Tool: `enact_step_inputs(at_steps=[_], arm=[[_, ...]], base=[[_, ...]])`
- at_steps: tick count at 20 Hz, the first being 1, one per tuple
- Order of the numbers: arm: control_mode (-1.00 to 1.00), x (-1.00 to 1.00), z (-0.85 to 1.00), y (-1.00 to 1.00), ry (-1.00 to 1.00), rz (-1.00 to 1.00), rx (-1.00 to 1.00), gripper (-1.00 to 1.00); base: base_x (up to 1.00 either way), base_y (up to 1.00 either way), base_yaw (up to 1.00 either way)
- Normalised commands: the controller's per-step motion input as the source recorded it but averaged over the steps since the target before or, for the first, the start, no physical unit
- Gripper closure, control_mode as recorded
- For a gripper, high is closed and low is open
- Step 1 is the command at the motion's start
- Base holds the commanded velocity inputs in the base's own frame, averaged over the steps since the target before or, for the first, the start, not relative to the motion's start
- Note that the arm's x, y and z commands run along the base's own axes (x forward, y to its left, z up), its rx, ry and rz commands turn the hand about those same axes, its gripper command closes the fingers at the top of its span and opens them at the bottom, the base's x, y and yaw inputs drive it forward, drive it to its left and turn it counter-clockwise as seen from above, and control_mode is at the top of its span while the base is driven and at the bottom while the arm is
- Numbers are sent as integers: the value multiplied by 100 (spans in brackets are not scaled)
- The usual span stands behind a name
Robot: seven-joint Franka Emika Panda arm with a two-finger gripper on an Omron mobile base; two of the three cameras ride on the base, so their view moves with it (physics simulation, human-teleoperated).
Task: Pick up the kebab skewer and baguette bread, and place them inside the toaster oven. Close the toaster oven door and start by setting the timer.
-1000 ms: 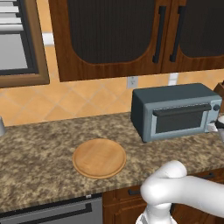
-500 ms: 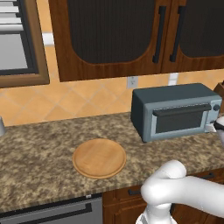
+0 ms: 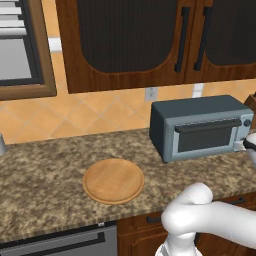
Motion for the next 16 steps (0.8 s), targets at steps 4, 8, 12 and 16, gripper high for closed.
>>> enact_step_inputs(at_steps=[4, 8, 12, 16], arm=[[-100, 0, 0, 0, 0, 0, 0, -100], [-100, 0, 0, 0, 0, 0, 0, 100], [-100, 0, 0, 0, 0, 0, 0, 100], [-100, 0, 0, 0, 0, 0, 0, 100]], base=[[0, 0, 0], [0, 0, 0], [0, 0, 0], [0, 0, 0]])
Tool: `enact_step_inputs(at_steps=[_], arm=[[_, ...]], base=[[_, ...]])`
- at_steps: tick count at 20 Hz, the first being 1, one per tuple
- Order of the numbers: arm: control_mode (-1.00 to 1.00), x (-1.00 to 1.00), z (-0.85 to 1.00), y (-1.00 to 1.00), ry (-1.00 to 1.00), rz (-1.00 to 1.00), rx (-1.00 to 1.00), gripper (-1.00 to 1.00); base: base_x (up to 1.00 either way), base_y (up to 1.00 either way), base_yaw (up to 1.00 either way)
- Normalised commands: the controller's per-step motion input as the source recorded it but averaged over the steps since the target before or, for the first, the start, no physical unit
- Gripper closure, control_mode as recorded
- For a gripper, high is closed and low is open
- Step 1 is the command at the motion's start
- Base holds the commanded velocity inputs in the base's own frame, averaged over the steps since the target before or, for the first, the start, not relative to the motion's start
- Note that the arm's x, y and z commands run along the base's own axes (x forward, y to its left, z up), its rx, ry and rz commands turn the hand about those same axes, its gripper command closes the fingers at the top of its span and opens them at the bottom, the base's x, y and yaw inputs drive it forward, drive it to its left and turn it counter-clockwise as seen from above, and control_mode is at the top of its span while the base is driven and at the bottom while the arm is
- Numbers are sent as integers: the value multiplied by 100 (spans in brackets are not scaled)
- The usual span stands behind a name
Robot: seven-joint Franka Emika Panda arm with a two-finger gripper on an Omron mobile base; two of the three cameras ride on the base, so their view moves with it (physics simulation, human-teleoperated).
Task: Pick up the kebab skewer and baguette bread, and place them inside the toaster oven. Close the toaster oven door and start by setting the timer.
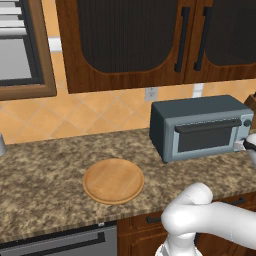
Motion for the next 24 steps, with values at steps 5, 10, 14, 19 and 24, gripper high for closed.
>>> enact_step_inputs(at_steps=[5, 10, 14, 19, 24], arm=[[-100, 0, 0, 0, 0, 0, 0, 100], [-100, 0, 0, 0, -4, 0, 2, 100], [-100, 0, 0, 0, -7, -1, 7, 100], [-100, 0, 0, 0, -2, 0, 9, 100], [-100, 0, 0, 0, 0, 0, 10, 100]], base=[[0, 0, 0], [0, 0, 0], [0, 0, 0], [0, 0, 0], [0, 0, 0]])
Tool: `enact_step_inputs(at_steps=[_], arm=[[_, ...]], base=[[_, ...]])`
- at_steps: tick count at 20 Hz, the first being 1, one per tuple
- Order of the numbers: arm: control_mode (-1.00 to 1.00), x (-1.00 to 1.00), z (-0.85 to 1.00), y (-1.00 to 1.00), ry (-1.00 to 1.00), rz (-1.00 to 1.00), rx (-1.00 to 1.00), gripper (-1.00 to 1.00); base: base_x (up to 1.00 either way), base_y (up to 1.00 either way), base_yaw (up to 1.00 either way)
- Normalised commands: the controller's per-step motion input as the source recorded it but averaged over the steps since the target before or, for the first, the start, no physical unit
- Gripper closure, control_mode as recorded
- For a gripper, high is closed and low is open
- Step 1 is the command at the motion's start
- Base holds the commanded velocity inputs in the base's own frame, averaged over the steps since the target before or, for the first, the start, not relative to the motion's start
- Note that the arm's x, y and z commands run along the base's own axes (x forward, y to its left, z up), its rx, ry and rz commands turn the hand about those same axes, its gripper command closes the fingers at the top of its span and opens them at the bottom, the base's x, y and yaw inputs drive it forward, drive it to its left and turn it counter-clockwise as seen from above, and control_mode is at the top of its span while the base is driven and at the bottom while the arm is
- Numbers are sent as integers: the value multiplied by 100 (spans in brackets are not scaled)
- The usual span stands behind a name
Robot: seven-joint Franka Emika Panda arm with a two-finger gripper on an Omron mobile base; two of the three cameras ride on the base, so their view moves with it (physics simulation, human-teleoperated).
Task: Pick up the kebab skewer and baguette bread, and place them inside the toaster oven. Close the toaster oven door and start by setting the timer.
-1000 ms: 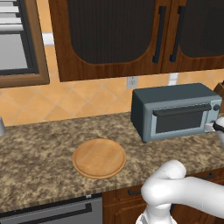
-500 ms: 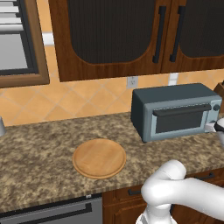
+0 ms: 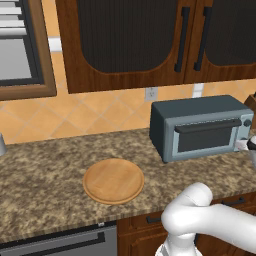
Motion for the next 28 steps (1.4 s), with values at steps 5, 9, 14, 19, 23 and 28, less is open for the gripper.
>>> enact_step_inputs(at_steps=[5, 9, 14, 19, 23, 28], arm=[[-100, 0, 0, 0, 0, 0, 12, 100], [-100, 0, 0, 0, 0, 0, 10, 100], [-100, 0, -1, 0, 0, 0, 12, 100], [-100, 0, -2, 0, 0, -1, 12, 100], [-100, 0, -6, 0, 0, -2, 10, 100], [-100, 0, -6, 0, -1, -2, 10, 100]], base=[[0, 0, 0], [0, 0, 0], [0, 0, 0], [0, 0, 0], [0, 0, 0], [0, 0, 0]])
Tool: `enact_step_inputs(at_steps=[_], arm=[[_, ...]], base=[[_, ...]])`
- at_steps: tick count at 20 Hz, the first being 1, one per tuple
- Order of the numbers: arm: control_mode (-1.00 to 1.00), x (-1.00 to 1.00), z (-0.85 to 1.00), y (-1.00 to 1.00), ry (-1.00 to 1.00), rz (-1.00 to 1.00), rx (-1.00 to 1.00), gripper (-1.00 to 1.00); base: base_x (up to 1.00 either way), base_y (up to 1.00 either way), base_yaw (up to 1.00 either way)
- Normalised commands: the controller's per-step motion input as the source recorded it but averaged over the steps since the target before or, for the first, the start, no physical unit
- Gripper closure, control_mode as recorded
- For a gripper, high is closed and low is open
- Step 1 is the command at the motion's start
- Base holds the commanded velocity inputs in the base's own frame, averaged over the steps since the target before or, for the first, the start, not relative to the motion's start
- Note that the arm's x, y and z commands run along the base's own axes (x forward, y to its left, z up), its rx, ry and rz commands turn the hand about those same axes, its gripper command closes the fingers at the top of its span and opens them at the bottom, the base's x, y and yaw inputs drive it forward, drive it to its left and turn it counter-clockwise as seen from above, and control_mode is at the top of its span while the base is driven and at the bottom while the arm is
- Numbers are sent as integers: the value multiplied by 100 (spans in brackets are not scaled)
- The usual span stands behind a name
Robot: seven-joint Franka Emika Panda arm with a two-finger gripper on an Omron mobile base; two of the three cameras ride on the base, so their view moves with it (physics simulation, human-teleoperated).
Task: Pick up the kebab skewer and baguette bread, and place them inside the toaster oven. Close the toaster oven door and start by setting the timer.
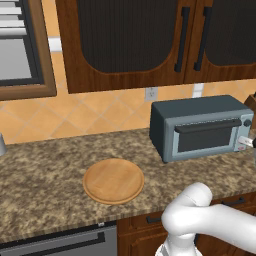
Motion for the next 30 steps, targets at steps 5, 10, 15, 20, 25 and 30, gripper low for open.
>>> enact_step_inputs(at_steps=[5, 10, 15, 20, 25, 30], arm=[[-100, 0, -9, 0, -4, -3, 10, 100], [-100, 0, -15, 1, -4, -4, 7, 100], [-100, 0, -14, 15, 0, -8, 3, 100], [-100, 0, -15, 22, 0, -12, 4, 100], [-100, 0, -14, 6, 0, -14, 10, 100], [-100, 0, -11, 5, 0, -15, 12, 100]], base=[[0, 0, 0], [0, 0, 0], [0, 0, 0], [0, 0, 0], [0, 0, 0], [0, 0, 0]])
